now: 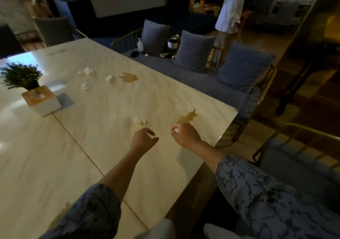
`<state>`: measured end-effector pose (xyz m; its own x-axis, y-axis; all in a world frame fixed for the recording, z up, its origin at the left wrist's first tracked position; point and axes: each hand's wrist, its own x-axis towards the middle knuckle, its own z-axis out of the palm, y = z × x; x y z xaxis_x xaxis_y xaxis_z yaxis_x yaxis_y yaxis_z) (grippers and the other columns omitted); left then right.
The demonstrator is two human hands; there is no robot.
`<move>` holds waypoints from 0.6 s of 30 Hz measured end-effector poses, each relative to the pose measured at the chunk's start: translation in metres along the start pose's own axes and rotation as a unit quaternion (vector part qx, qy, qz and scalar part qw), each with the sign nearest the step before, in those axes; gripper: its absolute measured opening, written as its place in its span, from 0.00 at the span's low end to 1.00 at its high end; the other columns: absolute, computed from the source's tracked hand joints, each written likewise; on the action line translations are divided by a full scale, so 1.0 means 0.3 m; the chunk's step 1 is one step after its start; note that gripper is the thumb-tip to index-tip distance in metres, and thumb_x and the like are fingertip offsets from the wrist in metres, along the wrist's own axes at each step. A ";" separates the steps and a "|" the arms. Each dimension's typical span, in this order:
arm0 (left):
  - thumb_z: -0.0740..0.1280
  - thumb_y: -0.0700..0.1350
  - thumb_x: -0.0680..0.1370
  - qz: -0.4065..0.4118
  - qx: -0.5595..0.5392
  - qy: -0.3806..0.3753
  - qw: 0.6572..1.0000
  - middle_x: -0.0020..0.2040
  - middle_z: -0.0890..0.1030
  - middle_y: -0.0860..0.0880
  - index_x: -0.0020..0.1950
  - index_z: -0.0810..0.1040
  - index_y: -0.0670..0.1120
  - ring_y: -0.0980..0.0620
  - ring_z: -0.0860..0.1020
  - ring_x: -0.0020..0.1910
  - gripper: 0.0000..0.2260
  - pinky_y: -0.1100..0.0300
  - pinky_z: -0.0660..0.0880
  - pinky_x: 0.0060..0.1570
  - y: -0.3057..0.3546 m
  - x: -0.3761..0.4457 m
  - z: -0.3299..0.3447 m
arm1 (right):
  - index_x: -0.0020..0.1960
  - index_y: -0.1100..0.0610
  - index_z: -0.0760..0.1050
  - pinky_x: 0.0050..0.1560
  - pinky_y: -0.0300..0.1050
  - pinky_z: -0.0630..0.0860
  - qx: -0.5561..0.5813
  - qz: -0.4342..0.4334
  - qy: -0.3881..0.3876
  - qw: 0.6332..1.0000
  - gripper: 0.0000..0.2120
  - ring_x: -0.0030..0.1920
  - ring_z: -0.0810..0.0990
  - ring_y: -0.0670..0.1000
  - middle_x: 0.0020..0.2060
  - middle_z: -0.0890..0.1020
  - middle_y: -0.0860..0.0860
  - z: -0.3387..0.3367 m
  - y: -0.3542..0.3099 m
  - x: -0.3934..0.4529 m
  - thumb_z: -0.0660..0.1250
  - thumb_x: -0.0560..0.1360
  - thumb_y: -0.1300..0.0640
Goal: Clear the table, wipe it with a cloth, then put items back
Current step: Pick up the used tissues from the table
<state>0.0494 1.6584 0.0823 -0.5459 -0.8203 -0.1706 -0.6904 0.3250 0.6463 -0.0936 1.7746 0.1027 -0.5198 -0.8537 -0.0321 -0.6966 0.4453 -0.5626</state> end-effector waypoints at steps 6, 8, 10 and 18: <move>0.79 0.45 0.68 -0.133 -0.130 0.028 0.982 0.49 0.83 0.40 0.47 0.80 0.47 0.39 0.81 0.44 0.13 0.59 0.72 0.38 -0.006 0.092 0.054 | 0.51 0.57 0.81 0.47 0.44 0.75 -0.011 -0.045 -0.064 0.997 0.09 0.50 0.81 0.56 0.50 0.84 0.55 -0.049 0.070 0.238 0.64 0.76 0.55; 0.78 0.42 0.68 -0.170 -0.137 0.044 0.975 0.50 0.83 0.40 0.48 0.80 0.46 0.40 0.81 0.43 0.12 0.59 0.73 0.39 -0.043 0.131 0.049 | 0.51 0.57 0.81 0.48 0.45 0.76 -0.002 -0.052 -0.092 0.994 0.09 0.50 0.81 0.57 0.50 0.84 0.55 -0.002 0.064 0.324 0.64 0.76 0.54; 0.76 0.39 0.70 -0.184 -0.144 0.053 0.971 0.50 0.82 0.40 0.49 0.79 0.46 0.45 0.79 0.41 0.10 0.59 0.75 0.40 -0.073 0.160 0.038 | 0.50 0.56 0.81 0.47 0.45 0.76 -0.002 -0.051 -0.115 0.992 0.09 0.50 0.81 0.57 0.49 0.84 0.55 0.037 0.048 0.365 0.65 0.76 0.54; 0.63 0.35 0.72 -0.210 -0.109 0.082 0.968 0.55 0.80 0.40 0.57 0.79 0.42 0.41 0.81 0.48 0.15 0.56 0.77 0.40 -0.154 0.393 0.058 | 0.49 0.57 0.81 0.46 0.46 0.78 -0.024 -0.055 -0.172 0.983 0.11 0.47 0.81 0.58 0.47 0.83 0.56 0.204 -0.017 0.609 0.62 0.75 0.55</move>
<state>0.0087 1.5550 0.0193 -0.1448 -0.9277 -0.3440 -0.7081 -0.1456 0.6909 -0.1548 1.5999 0.0490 -0.2471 -0.9348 -0.2552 -0.7662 0.3497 -0.5391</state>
